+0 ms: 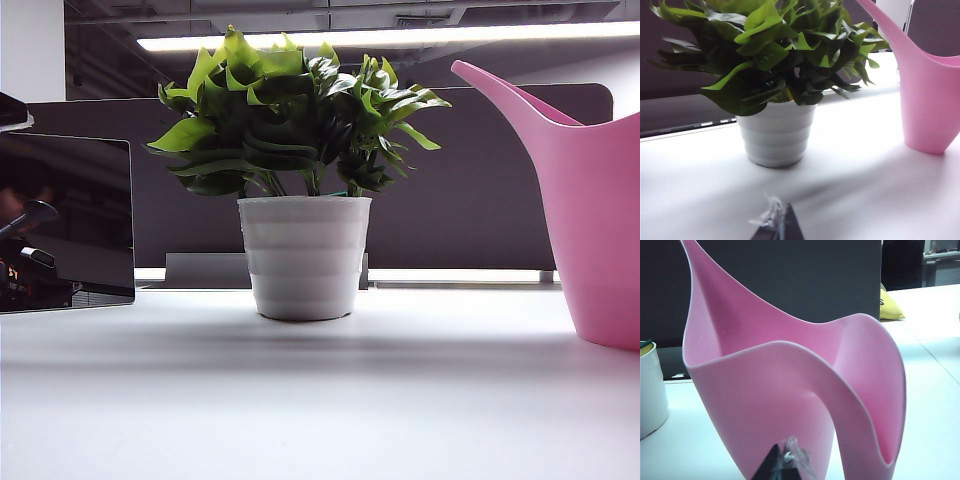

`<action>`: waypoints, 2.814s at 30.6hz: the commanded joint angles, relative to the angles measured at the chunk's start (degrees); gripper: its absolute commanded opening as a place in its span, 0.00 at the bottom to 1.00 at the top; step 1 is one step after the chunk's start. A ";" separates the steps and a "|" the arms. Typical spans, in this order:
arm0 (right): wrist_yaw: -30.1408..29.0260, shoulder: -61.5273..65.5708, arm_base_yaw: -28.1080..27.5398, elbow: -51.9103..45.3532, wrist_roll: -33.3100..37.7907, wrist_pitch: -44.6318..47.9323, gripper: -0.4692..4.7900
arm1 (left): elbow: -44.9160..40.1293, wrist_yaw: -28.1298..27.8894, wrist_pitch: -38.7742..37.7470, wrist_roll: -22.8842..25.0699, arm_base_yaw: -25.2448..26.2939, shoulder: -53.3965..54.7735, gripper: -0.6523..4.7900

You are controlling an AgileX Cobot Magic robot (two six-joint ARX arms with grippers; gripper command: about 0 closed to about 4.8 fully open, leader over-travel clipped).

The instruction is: Pick up the watering can from the table, water the potted plant, and put the can back.

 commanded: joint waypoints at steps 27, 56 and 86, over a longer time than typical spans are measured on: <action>-1.05 -0.02 0.11 -0.11 0.59 1.38 0.07 | 0.04 0.04 0.74 0.44 -0.04 0.07 0.11; 4.02 0.00 0.15 17.66 21.20 -31.78 0.08 | 0.04 0.04 0.74 0.44 -0.04 0.07 0.11; 3.96 31.12 -0.35 96.13 -6.14 -70.27 0.07 | 0.04 0.07 0.72 0.44 -0.04 0.07 0.11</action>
